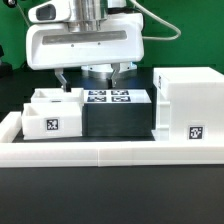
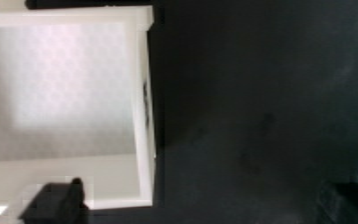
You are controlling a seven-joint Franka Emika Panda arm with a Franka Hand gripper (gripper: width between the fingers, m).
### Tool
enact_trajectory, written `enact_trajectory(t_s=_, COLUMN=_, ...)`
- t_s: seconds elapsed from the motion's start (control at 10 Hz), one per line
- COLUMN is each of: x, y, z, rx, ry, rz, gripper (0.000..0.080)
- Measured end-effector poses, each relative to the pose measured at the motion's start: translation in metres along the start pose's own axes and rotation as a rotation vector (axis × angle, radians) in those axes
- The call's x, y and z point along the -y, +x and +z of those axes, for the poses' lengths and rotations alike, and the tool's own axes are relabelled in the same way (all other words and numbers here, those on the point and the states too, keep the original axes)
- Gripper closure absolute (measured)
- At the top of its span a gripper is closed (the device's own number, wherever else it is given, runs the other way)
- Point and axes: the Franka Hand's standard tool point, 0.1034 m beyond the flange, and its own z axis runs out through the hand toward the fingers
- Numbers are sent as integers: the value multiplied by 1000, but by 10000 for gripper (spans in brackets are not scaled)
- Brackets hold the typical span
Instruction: Assemble drawer
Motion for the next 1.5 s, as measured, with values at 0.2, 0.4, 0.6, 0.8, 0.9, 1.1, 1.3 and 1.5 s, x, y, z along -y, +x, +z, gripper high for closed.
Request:
enact_trajectory(t_s=0.2, x=0, y=0, z=0, rx=1, ry=0, rz=0, gripper=151)
enact_trajectory(t_s=0.4, x=-1, y=-1, z=1, rx=2, ry=0, rz=-2, gripper=151)
enact_trajectory(t_s=0.6, x=-16, y=-11, z=13, rx=6, ry=-5, rz=-39, gripper=151)
enact_trajectory(t_s=0.8, x=-19, y=-20, z=24, rx=12, ry=-15, rz=-35, gripper=151)
enact_trajectory(t_s=0.9, x=-20, y=-21, z=30, rx=13, ry=-20, rz=-35, gripper=151)
enact_trajectory(t_s=1.1, x=-24, y=-28, z=43, rx=28, ry=-25, rz=-43, gripper=151)
enact_trajectory(t_s=1.3, x=-27, y=-34, z=55, rx=35, ry=-34, rz=-54, gripper=151)
enact_trajectory(t_s=1.5, x=-29, y=-39, z=63, rx=48, ry=-34, rz=-59, gripper=151)
